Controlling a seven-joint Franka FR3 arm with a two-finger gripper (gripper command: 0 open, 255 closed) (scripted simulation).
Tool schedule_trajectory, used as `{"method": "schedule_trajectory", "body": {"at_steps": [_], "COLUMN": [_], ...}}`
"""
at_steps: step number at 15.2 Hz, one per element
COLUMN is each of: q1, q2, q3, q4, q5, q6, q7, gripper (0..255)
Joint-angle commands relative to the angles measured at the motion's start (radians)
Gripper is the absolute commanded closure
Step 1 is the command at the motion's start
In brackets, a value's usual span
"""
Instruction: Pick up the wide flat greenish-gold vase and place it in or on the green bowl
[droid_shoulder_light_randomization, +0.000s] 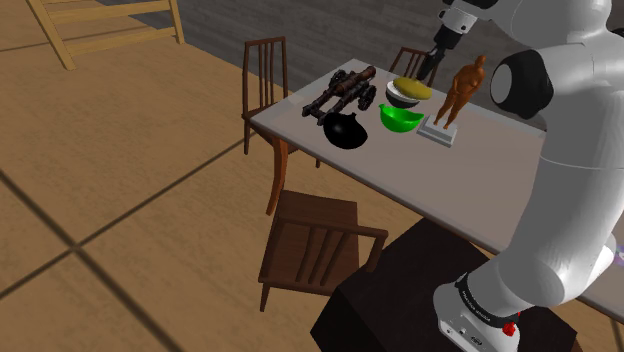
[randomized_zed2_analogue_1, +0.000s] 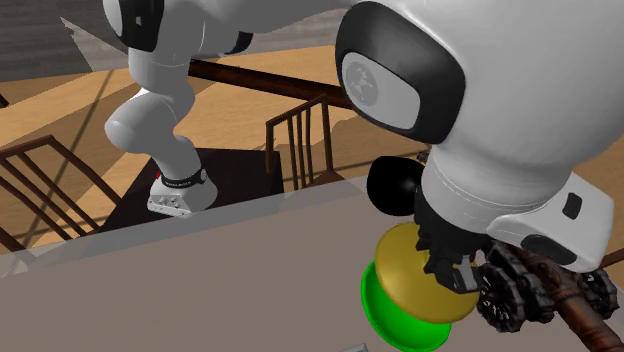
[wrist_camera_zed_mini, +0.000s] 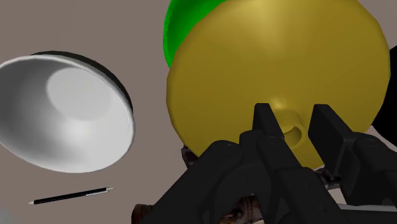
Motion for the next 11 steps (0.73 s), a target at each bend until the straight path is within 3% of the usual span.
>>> {"method": "schedule_trajectory", "body": {"at_steps": [1,11], "q1": [0.009,0.038], "q2": [-0.004,-0.003], "q3": [-0.001,0.004], "q4": [-0.035,-0.179], "q5": [-0.001,0.008], "q6": [0.030,0.165], "q7": [-0.007,-0.042], "gripper": [255,255]}}
